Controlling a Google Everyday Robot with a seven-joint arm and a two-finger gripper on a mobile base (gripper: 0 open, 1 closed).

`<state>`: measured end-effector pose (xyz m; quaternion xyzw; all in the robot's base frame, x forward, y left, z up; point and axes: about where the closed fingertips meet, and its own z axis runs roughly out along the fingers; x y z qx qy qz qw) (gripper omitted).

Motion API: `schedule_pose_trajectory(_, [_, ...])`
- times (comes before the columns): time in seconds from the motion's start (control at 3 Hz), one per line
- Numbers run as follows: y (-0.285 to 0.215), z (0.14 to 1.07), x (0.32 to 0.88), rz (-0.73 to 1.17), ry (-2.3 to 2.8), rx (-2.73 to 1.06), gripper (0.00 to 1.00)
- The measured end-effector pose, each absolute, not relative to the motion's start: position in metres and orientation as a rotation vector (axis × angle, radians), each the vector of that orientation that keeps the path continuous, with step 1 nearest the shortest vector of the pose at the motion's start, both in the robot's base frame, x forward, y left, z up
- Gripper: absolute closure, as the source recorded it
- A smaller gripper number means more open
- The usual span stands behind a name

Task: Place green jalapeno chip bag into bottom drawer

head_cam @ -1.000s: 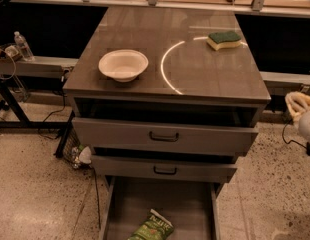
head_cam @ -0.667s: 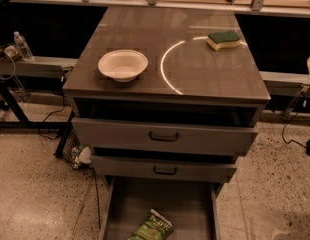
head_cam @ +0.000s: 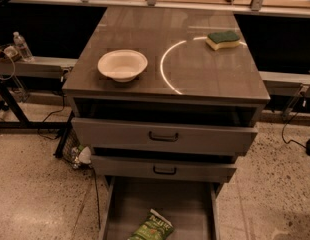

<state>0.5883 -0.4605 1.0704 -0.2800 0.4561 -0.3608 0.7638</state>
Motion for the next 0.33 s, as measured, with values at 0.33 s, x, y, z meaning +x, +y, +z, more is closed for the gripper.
schedule_pose_trajectory(0.33, [-0.4547,1.0837,0.5857,-0.801,0.963,-0.617,1.00])
